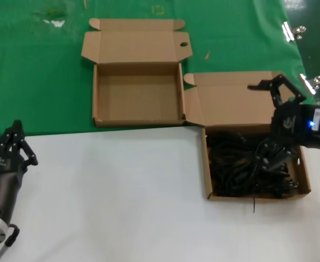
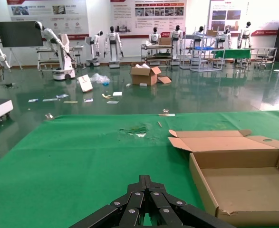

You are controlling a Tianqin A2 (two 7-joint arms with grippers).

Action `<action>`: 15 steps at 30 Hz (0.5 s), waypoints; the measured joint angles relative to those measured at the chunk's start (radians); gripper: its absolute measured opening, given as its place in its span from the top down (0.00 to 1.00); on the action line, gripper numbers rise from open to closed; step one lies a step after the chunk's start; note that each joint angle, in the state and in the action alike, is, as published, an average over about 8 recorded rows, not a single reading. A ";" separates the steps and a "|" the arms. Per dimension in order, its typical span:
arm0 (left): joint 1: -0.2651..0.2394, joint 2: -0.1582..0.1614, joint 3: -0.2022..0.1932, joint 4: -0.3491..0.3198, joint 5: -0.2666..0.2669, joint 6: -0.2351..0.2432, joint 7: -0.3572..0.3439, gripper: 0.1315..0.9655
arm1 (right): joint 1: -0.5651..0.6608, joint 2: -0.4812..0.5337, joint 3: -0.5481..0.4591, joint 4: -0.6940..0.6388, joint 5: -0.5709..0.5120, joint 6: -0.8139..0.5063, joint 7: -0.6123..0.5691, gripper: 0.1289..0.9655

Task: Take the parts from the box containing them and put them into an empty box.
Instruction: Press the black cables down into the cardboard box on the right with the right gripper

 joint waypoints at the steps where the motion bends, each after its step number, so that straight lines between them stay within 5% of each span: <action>1: 0.000 0.000 0.000 0.000 0.000 0.000 0.000 0.99 | 0.021 0.007 -0.011 -0.014 -0.009 -0.036 -0.027 0.00; 15: 0.000 0.000 0.000 0.000 0.000 0.000 0.000 0.99 | 0.325 0.008 -0.160 -0.220 -0.199 -0.368 -0.393 0.00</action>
